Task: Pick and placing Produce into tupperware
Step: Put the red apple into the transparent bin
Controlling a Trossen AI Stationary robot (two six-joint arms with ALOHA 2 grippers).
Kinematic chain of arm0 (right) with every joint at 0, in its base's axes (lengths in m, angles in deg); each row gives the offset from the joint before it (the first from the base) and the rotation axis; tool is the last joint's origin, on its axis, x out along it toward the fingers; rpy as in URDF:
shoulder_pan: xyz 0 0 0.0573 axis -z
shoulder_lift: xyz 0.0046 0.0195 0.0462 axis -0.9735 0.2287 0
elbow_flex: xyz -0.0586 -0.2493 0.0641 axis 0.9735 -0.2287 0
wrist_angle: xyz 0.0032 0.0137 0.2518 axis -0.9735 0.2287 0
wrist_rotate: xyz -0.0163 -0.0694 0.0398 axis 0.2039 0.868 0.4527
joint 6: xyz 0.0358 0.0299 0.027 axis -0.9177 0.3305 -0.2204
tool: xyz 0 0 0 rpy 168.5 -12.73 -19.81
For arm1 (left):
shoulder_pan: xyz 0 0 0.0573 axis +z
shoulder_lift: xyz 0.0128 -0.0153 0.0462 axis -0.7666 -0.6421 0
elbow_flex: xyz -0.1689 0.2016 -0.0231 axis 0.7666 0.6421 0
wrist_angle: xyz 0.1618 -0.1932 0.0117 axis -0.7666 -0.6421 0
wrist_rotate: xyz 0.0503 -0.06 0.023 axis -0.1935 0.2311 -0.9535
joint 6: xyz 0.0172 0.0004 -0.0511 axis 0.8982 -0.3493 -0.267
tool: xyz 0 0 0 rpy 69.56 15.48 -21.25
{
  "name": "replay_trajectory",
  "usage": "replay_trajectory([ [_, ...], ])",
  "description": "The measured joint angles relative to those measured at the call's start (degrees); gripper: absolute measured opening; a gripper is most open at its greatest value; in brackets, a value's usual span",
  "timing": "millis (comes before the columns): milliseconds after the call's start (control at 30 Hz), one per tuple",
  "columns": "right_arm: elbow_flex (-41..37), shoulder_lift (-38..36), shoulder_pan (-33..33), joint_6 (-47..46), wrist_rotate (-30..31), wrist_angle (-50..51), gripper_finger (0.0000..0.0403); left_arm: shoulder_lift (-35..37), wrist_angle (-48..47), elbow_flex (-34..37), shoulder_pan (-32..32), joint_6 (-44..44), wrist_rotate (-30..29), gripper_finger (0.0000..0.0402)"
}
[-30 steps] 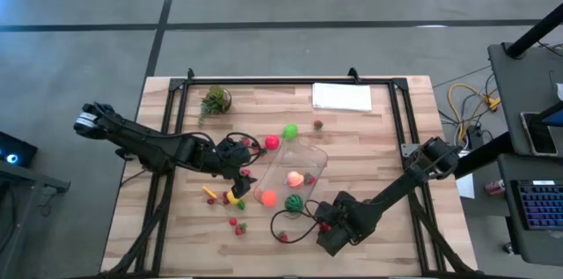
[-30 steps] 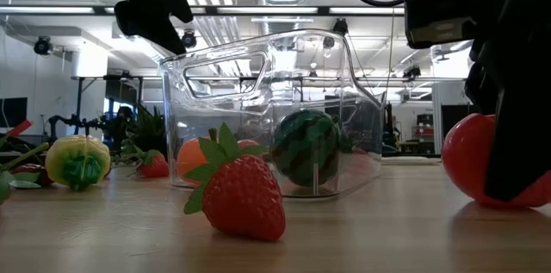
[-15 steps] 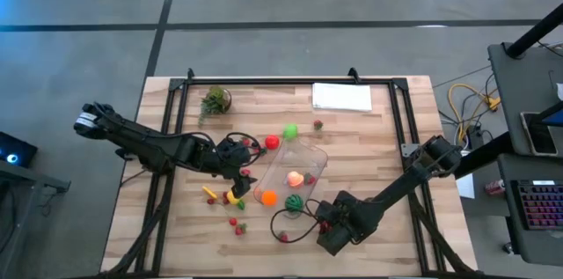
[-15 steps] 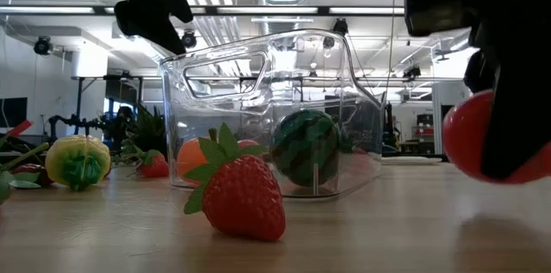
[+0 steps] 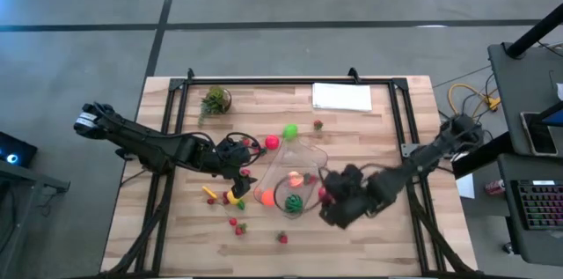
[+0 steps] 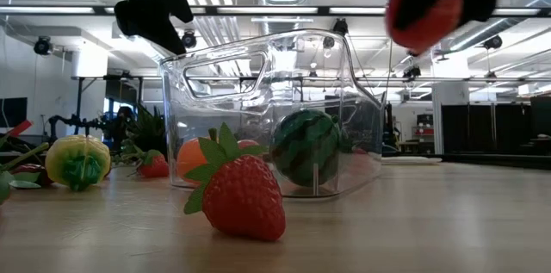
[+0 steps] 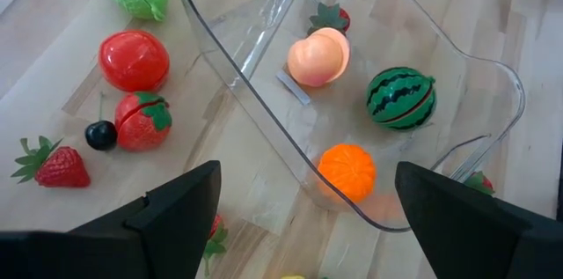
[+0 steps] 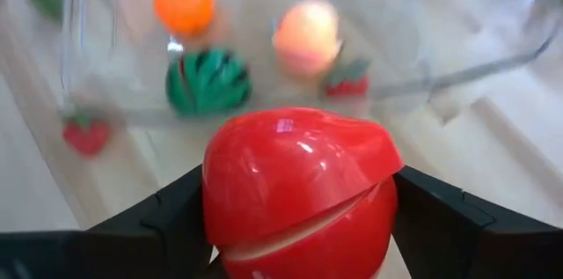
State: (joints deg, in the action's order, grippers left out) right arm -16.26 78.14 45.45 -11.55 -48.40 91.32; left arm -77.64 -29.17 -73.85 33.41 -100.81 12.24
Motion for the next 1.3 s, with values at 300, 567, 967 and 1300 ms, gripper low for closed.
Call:
replay_trajectory([
  [300,0.0,-2.1,11.5,15.1,-5.5,-12.2,0.0274,0.0,-1.9,0.0,0.0,0.0,0.0,0.0327],
  [567,0.1,-0.8,16.0,19.0,-9.8,-14.3,0.0289,1.6,-4.1,0.0,0.0,-0.5,-0.7,0.0327],
  [967,0.0,0.8,18.0,19.7,-9.8,-15.5,0.0287,8.3,-9.9,0.0,0.0,-0.5,-6.3,0.0327],
  [1300,0.0,4.4,21.2,22.0,-13.6,-19.6,0.0292,13.6,-14.9,1.0,0.0,-1.6,-7.7,0.0327],
])
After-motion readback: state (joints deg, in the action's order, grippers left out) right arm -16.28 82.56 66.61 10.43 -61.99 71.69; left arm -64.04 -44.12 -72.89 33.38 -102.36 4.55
